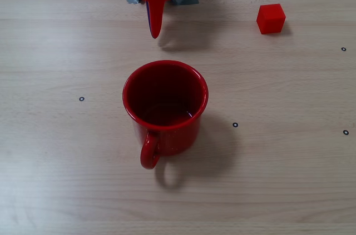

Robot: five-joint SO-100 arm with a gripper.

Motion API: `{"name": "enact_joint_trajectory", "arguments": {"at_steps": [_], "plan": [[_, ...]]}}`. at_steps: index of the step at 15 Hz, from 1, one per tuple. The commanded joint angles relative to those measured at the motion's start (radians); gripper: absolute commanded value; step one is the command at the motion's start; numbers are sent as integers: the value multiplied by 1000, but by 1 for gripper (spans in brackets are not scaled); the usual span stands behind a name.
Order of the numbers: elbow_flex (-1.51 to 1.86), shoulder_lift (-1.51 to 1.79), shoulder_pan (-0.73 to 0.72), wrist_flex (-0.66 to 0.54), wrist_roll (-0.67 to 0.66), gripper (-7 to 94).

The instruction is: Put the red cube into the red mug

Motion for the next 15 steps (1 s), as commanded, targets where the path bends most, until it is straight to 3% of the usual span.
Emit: {"name": "enact_joint_trajectory", "arguments": {"at_steps": [1,10,15], "plan": [[-5,55,-6,8,18,0],[-61,9,-51,-21,35,0],[-434,-282,-167,106,72,0]]}}
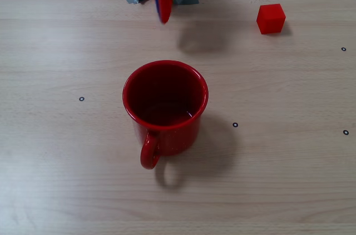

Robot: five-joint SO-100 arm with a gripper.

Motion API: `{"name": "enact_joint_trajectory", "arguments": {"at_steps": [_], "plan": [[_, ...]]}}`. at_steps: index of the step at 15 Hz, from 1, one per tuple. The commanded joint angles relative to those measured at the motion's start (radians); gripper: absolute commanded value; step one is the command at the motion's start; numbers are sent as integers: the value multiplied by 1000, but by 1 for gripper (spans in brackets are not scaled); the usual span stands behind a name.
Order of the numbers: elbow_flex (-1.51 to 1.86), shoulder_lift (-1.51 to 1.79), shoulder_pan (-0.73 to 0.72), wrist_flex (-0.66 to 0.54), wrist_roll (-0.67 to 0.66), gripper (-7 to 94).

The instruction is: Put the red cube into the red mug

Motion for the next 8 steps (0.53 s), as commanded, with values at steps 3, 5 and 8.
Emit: {"name": "enact_joint_trajectory", "arguments": {"at_steps": [3,5,8], "plan": [[-307,-213,-166,43,189,0],[-428,-322,-273,44,344,0],[-621,-494,-422,69,482,0]]}}
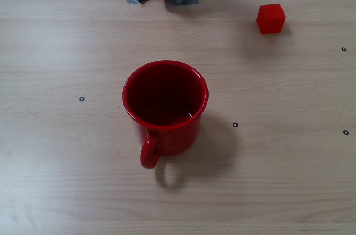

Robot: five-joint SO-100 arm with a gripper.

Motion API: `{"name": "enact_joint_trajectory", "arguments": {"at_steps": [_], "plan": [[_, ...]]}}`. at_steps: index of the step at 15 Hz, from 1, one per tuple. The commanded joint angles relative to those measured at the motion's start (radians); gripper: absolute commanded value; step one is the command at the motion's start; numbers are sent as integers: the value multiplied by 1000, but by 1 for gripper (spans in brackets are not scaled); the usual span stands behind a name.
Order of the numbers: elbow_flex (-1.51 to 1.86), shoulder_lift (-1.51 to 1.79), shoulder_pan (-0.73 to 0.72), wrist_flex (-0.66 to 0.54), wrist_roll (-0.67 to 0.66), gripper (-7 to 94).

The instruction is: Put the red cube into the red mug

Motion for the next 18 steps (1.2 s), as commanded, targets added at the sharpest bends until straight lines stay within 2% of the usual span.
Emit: {"name": "enact_joint_trajectory", "arguments": {"at_steps": [1,5,7,12,13,18], "plan": [[-186,-95,-87,37,58,0],[-460,-356,-285,169,236,0],[-546,-451,-397,173,322,0],[-761,-612,-566,290,500,0],[-739,-634,-592,288,551,0],[-489,-699,-676,35,759,0]]}}
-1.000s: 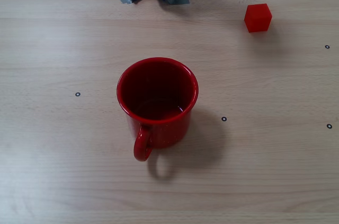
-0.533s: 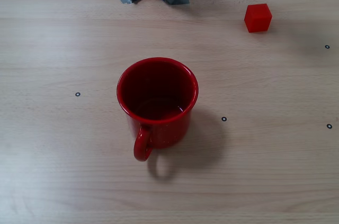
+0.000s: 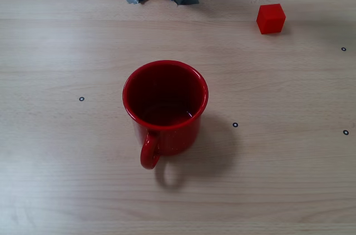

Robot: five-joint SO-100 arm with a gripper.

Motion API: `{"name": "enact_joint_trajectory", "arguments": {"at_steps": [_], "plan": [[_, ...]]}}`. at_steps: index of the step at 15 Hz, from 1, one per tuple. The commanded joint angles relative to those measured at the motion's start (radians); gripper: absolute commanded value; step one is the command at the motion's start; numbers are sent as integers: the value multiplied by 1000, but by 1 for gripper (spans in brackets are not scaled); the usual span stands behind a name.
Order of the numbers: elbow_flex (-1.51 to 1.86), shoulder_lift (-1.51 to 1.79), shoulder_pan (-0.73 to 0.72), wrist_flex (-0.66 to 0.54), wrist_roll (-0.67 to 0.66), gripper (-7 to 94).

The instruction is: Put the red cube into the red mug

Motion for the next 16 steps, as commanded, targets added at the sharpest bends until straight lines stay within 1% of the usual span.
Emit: {"name": "enact_joint_trajectory", "arguments": {"at_steps": [1,2,6,8,9,10,14,15,16], "plan": [[63,23,-31,-95,60,0],[92,14,-28,-123,66,0],[115,-57,-14,-164,66,1],[146,-81,-8,-204,61,6],[152,-87,-6,-207,61,7],[156,-89,-3,-207,60,10],[161,-89,-2,-207,46,31],[161,-89,-9,-212,46,37],[175,-87,-9,-238,43,40]]}}
